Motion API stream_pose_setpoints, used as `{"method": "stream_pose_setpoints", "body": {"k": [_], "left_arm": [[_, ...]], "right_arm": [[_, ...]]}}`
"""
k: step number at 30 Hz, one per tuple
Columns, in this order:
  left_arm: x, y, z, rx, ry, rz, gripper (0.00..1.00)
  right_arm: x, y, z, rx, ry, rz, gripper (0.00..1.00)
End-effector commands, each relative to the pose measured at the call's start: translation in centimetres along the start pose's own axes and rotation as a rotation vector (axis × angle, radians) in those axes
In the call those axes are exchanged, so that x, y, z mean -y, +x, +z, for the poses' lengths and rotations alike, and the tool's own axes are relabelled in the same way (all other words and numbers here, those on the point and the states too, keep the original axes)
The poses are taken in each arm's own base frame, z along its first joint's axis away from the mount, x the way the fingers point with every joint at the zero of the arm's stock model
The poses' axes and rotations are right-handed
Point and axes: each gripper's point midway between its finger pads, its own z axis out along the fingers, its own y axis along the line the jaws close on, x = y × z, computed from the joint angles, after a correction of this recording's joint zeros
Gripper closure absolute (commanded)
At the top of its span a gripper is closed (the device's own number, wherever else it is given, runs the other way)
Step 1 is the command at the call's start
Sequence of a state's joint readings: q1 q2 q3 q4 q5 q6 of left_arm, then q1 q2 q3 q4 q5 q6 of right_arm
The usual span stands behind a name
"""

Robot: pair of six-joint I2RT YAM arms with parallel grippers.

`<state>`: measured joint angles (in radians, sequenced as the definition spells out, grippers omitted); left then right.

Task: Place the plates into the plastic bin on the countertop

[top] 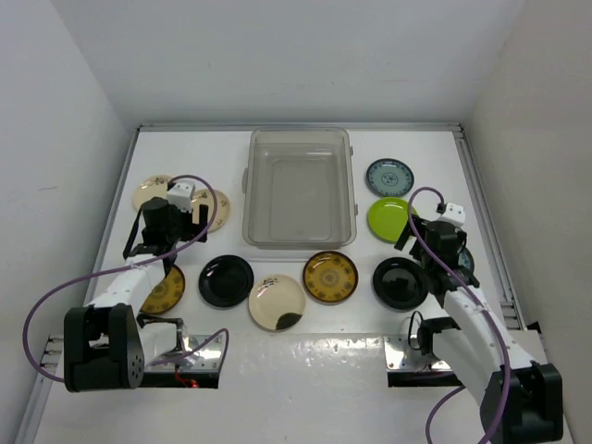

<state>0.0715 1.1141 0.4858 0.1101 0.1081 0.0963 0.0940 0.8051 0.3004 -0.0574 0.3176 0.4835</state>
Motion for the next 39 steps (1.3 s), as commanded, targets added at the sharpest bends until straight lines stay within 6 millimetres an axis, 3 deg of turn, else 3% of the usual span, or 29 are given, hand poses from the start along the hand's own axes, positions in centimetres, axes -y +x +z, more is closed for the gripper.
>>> {"method": "stream_pose_setpoints", "body": {"k": [1, 4, 5, 6, 7, 8, 9, 10, 11, 12, 13, 14, 15, 16, 17, 18, 19, 20, 21, 22, 23, 24, 25, 27, 28, 31, 35, 36, 39], "left_arm": [[-0.4, -1.7, -0.2, 0.066, -0.027, -0.001, 0.00], [-1.0, -2.1, -0.3, 0.037, -0.035, 0.070, 0.00], [-1.0, -2.6, -0.4, 0.031, -0.034, 0.069, 0.00], [-1.0, -2.3, -0.5, -0.004, -0.026, 0.066, 0.00], [-0.5, -4.7, -0.6, 0.030, 0.027, 0.093, 0.00], [-0.1, -4.9, -0.2, 0.007, 0.073, 0.115, 0.00], [0.4, -4.8, -0.3, -0.035, 0.117, 0.126, 0.00], [0.6, -8.2, -0.3, 0.013, 0.155, 0.140, 0.00], [0.7, -9.3, -0.2, 0.006, 0.189, 0.145, 0.00], [0.6, -9.0, 1.1, -0.051, 0.227, 0.122, 0.00], [1.2, -8.6, 1.1, -0.126, 0.279, 0.097, 0.00], [0.1, -13.7, 1.2, -0.062, 0.294, 0.075, 0.00], [-0.2, -14.8, 1.7, -0.087, 0.323, 0.055, 0.00], [0.1, -11.6, 3.5, -0.259, 0.388, -0.033, 0.00], [-0.7, -16.9, 3.7, -0.179, 0.430, -0.035, 0.00], [-2.3, -17.0, 4.5, -0.212, 0.441, -0.085, 0.03], [-2.6, -15.7, 4.4, -0.314, 0.474, -0.175, 0.11], [-3.8, -16.2, 6.9, -0.322, 0.504, -0.227, 0.17], [-5.4, -15.5, 7.3, -0.330, 0.492, -0.285, 0.21], [-6.4, -15.1, 7.7, -0.321, 0.469, -0.287, 0.23], [-8.2, -14.1, 9.1, -0.300, 0.381, -0.299, 0.27], [-10.3, -14.7, 8.7, -0.252, 0.317, -0.313, 0.29], [-11.5, -14.5, 8.9, -0.229, 0.275, -0.333, 0.31], [-14.4, -14.3, 9.6, -0.196, 0.174, -0.342, 0.32], [-15.9, -13.0, 9.9, -0.220, 0.133, -0.369, 0.31], [-19.5, -12.1, 9.8, -0.199, 0.050, -0.394, 0.28], [-21.6, -9.5, 10.5, -0.233, 0.011, -0.414, 0.26], [-22.0, -7.8, 11.0, -0.262, 0.010, -0.426, 0.26], [-23.1, -6.2, 10.8, -0.279, 0.004, -0.450, 0.26]], "right_arm": [[-0.2, -2.4, 0.0, 0.046, 0.026, 0.038, 0.00], [-1.0, -3.6, 0.3, 0.040, -0.008, -0.070, 0.00], [-2.9, -5.8, 0.3, 0.049, -0.086, -0.119, 0.00], [-5.0, -6.1, 0.0, 0.023, -0.203, -0.186, 0.00], [-5.6, -5.8, 0.5, -0.008, -0.264, -0.391, 0.00], [-8.8, -10.2, -0.1, 0.032, -0.369, -0.447, 0.00], [-9.3, -11.0, -0.1, 0.013, -0.378, -0.473, 0.00], [-10.7, -14.1, 0.7, 0.005, -0.369, -0.391, 0.00], [-11.3, -13.8, 3.1, -0.076, -0.368, -0.356, 0.00], [-15.2, -21.6, 0.3, -0.009, -0.603, -0.234, 0.00], [-15.5, -21.1, 3.7, -0.111, -0.654, -0.150, 0.00], [-16.8, -20.2, 6.1, -0.268, -0.741, 0.066, 0.11], [-18.6, -27.6, 5.2, -0.151, -0.825, 0.097, 0.29], [-18.3, -24.9, 9.6, -0.301, -0.779, 0.200, 0.53], [-18.1, -22.6, 13.6, -0.422, -0.706, 0.336, 0.55], [-18.1, -24.7, 15.8, -0.390, -0.662, 0.352, 0.54], [-17.2, -22.8, 18.2, -0.434, -0.584, 0.382, 0.48], [-16.8, -22.7, 19.1, -0.435, -0.541, 0.419, 0.39], [-16.3, -22.4, 19.6, -0.427, -0.512, 0.428, 0.39], [-14.2, -20.8, 20.9, -0.420, -0.401, 0.443, 0.39], [-13.5, -20.6, 20.9, -0.376, -0.379, 0.456, 0.38], [-12.5, -20.0, 21.3, -0.364, -0.346, 0.466, 0.36], [-10.0, -16.4, 22.1, -0.400, -0.242, 0.481, 0.36], [-8.3, -17.1, 22.0, -0.349, -0.215, 0.461, 0.36], [-7.2, -15.6, 22.2, -0.373, -0.182, 0.461, 0.35], [-6.0, -14.5, 21.9, -0.385, -0.166, 0.444, 0.35], [-4.6, -11.3, 21.3, -0.452, -0.120, 0.418, 0.35], [-4.4, -10.9, 21.2, -0.455, -0.107, 0.417, 0.35], [-3.4, -10.3, 20.6, -0.442, -0.084, 0.429, 0.35]]}}
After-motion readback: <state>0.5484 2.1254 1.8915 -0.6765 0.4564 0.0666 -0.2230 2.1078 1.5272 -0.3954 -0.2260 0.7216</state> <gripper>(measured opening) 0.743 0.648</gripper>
